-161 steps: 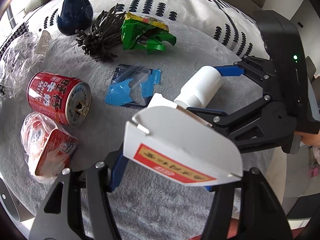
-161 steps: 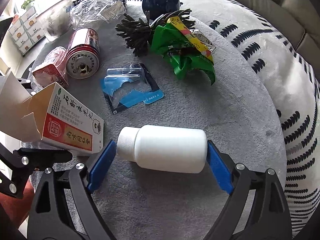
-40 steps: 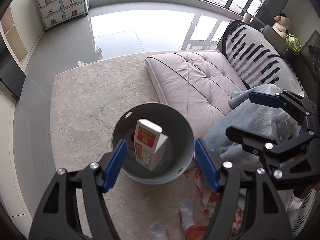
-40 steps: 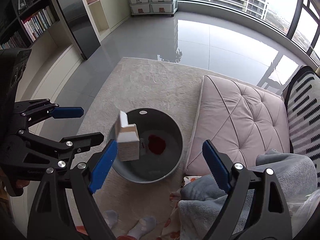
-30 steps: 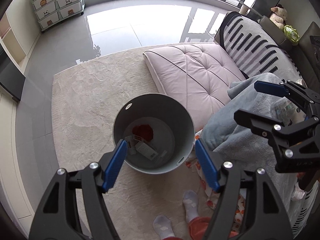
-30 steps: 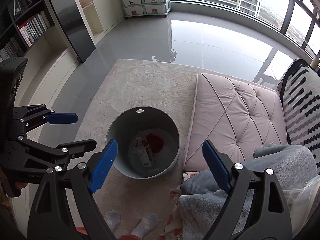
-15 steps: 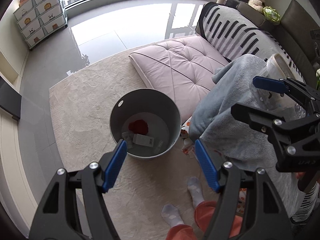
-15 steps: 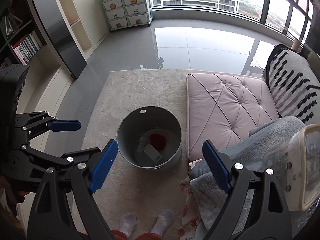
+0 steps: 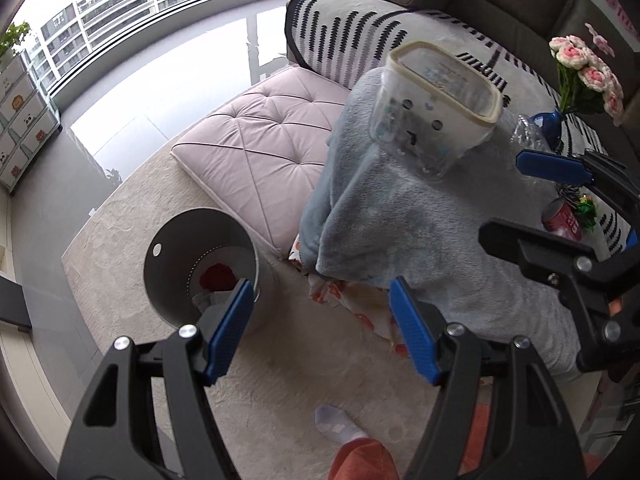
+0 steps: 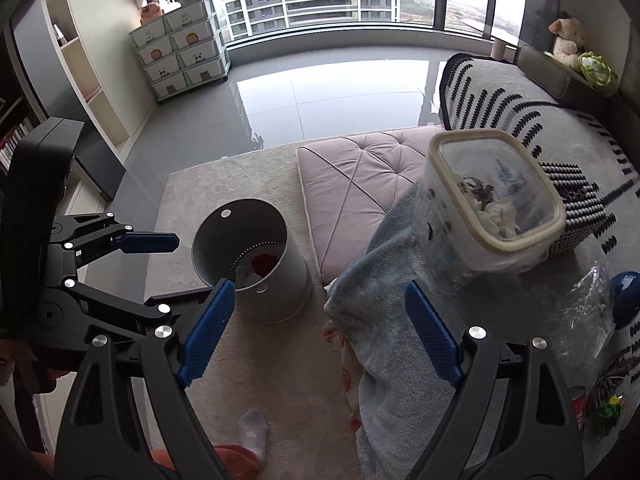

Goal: Collect trash
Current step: 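Move both tools back toward the table, then grasp the plastic-wrapped cup with the left gripper while the right gripper grasps the red milk can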

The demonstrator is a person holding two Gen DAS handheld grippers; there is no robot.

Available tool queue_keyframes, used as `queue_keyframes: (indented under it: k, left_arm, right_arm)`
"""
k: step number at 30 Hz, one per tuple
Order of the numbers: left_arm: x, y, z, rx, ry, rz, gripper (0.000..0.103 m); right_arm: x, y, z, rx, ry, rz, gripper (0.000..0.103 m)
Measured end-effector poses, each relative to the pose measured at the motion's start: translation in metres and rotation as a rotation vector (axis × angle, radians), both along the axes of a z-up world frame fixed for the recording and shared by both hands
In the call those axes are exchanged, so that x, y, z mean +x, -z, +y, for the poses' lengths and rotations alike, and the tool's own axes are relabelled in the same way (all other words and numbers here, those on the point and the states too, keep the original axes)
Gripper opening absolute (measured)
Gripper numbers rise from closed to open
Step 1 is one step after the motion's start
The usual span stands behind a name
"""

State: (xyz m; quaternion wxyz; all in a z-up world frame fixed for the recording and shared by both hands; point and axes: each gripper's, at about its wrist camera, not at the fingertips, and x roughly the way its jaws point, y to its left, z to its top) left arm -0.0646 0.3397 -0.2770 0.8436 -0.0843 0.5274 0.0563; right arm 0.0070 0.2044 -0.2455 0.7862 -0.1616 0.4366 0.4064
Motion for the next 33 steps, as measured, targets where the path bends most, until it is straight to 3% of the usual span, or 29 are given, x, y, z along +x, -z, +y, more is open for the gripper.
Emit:
queue_keyframes:
  k: [11, 21, 28, 33]
  left_arm:
    - [0.043, -0.007, -0.156, 0.004, 0.161, -0.012, 0.071]
    - [0.073, 0.0, -0.298, -0.003, 0.209, -0.004, 0.071]
    - [0.089, 0.02, -0.365, -0.017, 0.248, 0.025, 0.071]
    - [0.099, 0.038, -0.398, -0.005, 0.287, 0.046, 0.071]
  right_arm:
    - [0.016, -0.01, -0.172, -0.01, 0.168, 0.001, 0.084]
    - [0.037, -0.001, -0.33, -0.047, 0.357, -0.011, 0.084]
    - [0.05, 0.021, -0.404, -0.059, 0.433, 0.009, 0.084]
    - [0.057, 0.042, -0.429, -0.067, 0.436, 0.034, 0.084]
